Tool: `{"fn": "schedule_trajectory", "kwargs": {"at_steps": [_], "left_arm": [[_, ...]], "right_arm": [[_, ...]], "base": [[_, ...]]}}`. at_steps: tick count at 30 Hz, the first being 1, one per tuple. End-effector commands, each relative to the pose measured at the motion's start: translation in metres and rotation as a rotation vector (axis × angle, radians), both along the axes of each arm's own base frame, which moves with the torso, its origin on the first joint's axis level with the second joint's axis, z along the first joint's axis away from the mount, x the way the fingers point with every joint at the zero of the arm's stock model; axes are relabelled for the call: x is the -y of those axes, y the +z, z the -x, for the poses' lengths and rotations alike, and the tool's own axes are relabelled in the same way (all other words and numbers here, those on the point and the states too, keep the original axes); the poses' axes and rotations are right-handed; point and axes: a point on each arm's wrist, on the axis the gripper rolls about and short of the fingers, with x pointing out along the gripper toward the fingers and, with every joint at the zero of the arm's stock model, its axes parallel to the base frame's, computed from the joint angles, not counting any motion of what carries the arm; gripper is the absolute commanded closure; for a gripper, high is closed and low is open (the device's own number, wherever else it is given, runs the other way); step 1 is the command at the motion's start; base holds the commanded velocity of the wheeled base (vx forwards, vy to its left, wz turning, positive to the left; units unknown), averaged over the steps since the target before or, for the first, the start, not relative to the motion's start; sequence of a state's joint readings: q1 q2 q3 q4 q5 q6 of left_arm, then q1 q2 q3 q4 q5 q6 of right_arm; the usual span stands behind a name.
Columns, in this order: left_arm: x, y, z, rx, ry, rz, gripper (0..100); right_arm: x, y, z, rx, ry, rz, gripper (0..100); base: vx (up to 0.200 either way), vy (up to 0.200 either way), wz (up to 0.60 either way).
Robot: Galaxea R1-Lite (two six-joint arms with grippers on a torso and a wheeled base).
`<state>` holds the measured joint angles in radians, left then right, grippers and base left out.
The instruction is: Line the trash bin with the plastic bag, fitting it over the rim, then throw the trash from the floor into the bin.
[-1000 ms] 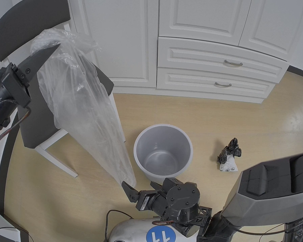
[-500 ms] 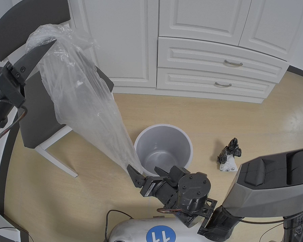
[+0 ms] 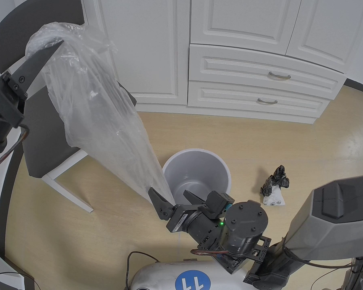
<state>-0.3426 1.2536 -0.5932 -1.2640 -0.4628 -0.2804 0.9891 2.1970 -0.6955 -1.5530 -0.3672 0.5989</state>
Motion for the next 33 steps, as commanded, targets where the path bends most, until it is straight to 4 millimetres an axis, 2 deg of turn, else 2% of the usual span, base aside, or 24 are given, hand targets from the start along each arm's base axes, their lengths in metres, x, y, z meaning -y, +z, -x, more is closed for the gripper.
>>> {"fn": "schedule_trajectory", "kwargs": {"at_steps": [1,4,9,16,19,24,25,26,28,30,33], "left_arm": [[0.003,0.003,0.000,0.009,-0.042,0.040,100],[0.005,0.004,0.003,0.012,-0.075,0.060,100],[0.007,0.005,0.003,0.021,-0.088,0.068,100],[0.007,0.009,0.005,0.020,-0.130,0.116,100],[0.006,0.013,0.007,0.035,-0.151,0.144,100],[0.007,0.013,0.008,0.035,-0.157,0.150,100],[0.007,0.013,0.008,0.035,-0.157,0.150,100],[0.006,0.013,0.008,0.034,-0.156,0.151,100],[0.006,0.013,0.008,0.034,-0.156,0.151,100],[0.007,0.013,0.008,0.034,-0.158,0.151,100],[0.007,0.013,0.007,0.031,-0.157,0.150,100]], "right_arm": [[0.005,0.031,0.016,0.057,0.025,-0.060,0],[0.005,0.030,0.014,0.056,0.019,-0.060,0],[0.002,0.016,0.008,0.033,0.009,-0.033,0],[0.004,0.015,0.000,0.034,-0.009,-0.037,0],[0.000,0.005,-0.009,0.024,-0.025,-0.030,0],[-0.012,-0.028,-0.013,-0.038,-0.016,-0.001,0],[-0.012,-0.028,-0.013,-0.038,-0.016,-0.001,0],[-0.014,-0.040,-0.015,-0.056,-0.018,0.013,0],[-0.016,-0.047,-0.017,-0.063,-0.020,0.023,0],[-0.016,-0.048,-0.018,-0.063,-0.023,0.023,0],[-0.015,-0.039,-0.019,-0.048,-0.032,0.008,0]], "base": [[0.000,0.000,0.00],[0.000,0.000,0.00],[0.000,0.000,0.00],[0.000,0.000,0.00],[0.000,0.000,0.00],[0.000,0.000,0.00],[0.000,0.000,0.00],[0.000,0.000,0.00],[0.000,0.000,0.00],[0.000,0.000,0.00],[0.000,0.000,0.00]]}}
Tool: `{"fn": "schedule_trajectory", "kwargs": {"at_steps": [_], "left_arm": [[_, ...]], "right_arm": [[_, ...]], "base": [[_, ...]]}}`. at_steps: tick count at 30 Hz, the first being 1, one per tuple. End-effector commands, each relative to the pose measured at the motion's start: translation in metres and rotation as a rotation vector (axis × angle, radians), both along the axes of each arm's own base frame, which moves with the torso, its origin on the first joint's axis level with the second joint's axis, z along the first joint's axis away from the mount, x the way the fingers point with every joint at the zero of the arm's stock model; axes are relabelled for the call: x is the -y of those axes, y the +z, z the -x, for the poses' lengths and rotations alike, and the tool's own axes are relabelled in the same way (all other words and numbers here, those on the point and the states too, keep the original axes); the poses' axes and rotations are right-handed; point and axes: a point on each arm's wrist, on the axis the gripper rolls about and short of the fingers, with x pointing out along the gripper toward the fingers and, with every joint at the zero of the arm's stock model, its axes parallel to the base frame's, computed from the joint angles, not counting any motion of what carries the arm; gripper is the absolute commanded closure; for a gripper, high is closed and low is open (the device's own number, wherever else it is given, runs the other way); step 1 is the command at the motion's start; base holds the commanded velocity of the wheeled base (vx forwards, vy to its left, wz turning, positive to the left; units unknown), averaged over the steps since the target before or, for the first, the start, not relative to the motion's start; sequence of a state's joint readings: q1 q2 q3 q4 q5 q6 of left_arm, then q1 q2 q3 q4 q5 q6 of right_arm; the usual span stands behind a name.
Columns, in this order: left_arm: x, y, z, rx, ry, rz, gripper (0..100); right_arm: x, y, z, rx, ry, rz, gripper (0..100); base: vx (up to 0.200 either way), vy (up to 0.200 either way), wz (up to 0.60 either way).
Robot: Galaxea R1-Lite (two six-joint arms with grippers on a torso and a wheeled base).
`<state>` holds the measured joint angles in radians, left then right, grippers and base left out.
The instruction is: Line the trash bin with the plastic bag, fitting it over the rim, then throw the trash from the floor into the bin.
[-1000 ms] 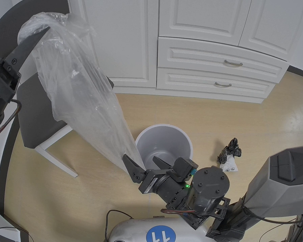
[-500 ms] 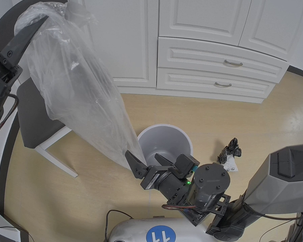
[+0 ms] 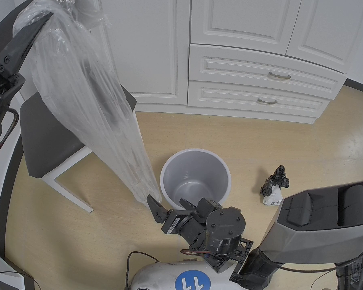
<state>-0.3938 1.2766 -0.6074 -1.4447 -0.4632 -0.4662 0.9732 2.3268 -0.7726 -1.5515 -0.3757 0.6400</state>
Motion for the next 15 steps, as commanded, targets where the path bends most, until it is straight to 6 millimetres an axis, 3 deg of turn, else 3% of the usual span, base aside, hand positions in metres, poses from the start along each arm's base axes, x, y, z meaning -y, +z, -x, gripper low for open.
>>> {"fn": "schedule_trajectory", "kwargs": {"at_steps": [1,8,12,15], "left_arm": [[0.000,-0.001,-0.001,-0.004,-0.001,-0.001,100],[0.001,-0.002,-0.001,-0.008,-0.002,-0.003,100],[0.002,-0.002,0.000,-0.008,-0.013,-0.003,100],[0.003,-0.001,0.000,-0.007,-0.014,-0.003,100]], "right_arm": [[0.000,0.002,-0.002,0.018,-0.016,-0.011,0],[0.009,0.039,-0.004,0.097,-0.057,-0.051,0],[0.009,0.045,-0.005,0.112,-0.074,-0.060,0],[0.007,0.037,-0.006,0.102,-0.076,-0.045,0]], "base": [[0.000,0.000,0.00],[0.000,0.000,0.00],[0.000,0.000,0.00],[0.000,0.000,0.00]]}}
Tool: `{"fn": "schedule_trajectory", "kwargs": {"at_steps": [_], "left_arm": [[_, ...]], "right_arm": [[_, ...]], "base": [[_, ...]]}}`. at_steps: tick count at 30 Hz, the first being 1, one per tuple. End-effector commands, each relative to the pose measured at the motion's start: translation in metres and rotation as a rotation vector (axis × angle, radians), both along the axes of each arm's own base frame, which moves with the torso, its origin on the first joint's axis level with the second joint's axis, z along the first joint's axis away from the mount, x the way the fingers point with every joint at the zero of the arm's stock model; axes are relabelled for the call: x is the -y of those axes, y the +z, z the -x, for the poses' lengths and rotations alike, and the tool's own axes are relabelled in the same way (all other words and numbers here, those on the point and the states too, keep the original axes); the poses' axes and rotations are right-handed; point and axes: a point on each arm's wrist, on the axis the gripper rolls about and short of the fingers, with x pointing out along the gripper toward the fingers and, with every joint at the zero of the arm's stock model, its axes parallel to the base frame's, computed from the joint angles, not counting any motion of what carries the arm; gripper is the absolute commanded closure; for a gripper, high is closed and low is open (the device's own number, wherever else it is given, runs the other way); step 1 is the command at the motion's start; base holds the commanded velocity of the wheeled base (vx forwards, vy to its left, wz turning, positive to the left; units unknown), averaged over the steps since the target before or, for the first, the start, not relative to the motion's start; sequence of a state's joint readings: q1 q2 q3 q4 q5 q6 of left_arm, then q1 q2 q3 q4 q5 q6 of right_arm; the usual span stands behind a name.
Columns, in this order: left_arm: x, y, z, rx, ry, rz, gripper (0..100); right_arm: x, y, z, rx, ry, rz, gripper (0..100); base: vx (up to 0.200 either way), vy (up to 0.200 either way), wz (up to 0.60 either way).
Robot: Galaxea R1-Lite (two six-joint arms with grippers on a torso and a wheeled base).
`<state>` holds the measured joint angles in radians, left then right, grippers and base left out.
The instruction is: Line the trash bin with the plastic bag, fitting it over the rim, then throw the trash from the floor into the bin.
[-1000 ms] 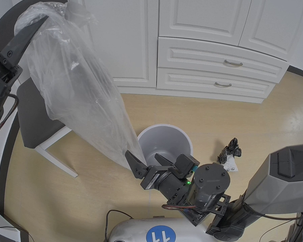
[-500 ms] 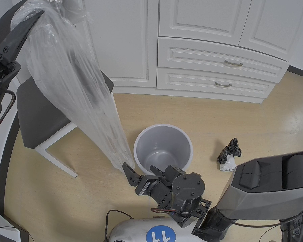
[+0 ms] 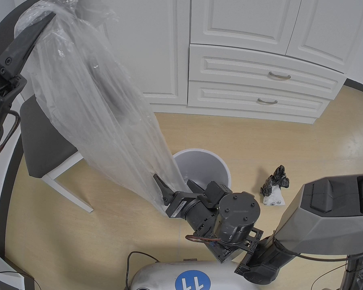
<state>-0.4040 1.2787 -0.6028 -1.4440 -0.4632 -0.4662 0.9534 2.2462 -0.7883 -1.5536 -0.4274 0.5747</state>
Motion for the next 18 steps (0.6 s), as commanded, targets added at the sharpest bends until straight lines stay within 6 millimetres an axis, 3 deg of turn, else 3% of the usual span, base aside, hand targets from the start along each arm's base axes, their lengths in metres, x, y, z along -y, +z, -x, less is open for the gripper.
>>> {"fn": "schedule_trajectory", "kwargs": {"at_steps": [1,18], "left_arm": [[0.001,0.000,0.000,0.000,-0.004,0.000,100],[0.001,0.001,0.000,0.006,-0.003,0.004,100]], "right_arm": [[-0.001,0.000,-0.001,0.008,-0.003,-0.010,0],[0.008,-0.030,-0.001,-0.024,-0.001,0.132,0]], "base": [[0.000,0.000,0.00],[0.000,0.000,0.00]]}}
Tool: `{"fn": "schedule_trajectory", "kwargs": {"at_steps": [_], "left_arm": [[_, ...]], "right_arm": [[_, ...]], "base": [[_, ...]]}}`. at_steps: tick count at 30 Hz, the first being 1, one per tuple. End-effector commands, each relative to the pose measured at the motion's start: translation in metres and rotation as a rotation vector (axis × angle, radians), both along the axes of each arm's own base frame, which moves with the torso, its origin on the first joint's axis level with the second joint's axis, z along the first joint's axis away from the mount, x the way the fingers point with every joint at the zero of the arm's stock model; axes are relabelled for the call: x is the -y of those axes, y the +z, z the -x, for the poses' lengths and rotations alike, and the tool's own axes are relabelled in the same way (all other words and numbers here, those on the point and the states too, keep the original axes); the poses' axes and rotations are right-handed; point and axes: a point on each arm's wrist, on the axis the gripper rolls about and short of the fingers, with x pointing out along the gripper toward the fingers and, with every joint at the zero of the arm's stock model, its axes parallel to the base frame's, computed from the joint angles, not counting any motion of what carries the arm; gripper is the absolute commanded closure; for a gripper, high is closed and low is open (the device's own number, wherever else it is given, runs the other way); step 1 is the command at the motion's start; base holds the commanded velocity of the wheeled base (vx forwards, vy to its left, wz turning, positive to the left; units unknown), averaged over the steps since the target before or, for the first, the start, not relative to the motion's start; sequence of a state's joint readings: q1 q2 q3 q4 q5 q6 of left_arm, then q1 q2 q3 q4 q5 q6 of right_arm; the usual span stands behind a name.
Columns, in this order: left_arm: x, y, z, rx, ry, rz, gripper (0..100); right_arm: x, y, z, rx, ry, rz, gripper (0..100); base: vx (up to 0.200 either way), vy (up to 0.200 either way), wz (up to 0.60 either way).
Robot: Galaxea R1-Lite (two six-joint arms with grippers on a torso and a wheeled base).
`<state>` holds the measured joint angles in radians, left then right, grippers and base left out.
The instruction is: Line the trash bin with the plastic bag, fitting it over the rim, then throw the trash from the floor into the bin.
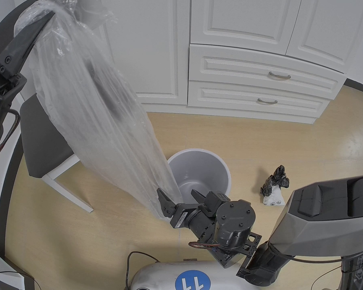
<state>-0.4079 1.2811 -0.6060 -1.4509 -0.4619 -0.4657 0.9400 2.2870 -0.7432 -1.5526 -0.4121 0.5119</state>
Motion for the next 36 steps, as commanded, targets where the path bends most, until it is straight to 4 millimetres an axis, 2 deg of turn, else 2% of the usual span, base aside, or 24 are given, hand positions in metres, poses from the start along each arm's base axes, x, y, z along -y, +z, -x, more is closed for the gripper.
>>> {"fn": "schedule_trajectory", "kwargs": {"at_steps": [1,13,22,24,29,36], "left_arm": [[0.000,-0.001,-0.001,-0.004,0.000,-0.001,100],[0.000,-0.001,0.000,-0.003,0.000,-0.001,100],[0.000,-0.001,-0.001,-0.003,0.001,-0.002,100],[0.000,-0.001,-0.001,-0.002,0.002,-0.003,100],[0.001,-0.001,-0.002,-0.005,0.003,-0.003,100],[0.001,-0.002,-0.003,-0.006,0.004,-0.004,100]], "right_arm": [[0.001,-0.006,0.001,-0.006,0.001,0.008,0],[-0.002,-0.012,0.004,-0.033,0.026,-0.012,0],[-0.005,0.002,0.016,-0.032,0.059,-0.055,0],[-0.006,0.014,0.018,-0.036,0.069,-0.127,0],[-0.009,0.028,0.018,-0.124,0.067,-0.171,0],[-0.016,0.026,0.011,-0.230,0.028,-0.096,0]], "base": [[0.000,0.000,0.00],[0.000,0.000,0.00],[0.000,0.000,0.00],[0.000,0.000,0.00],[0.000,0.000,0.00],[0.000,0.000,0.00]]}}
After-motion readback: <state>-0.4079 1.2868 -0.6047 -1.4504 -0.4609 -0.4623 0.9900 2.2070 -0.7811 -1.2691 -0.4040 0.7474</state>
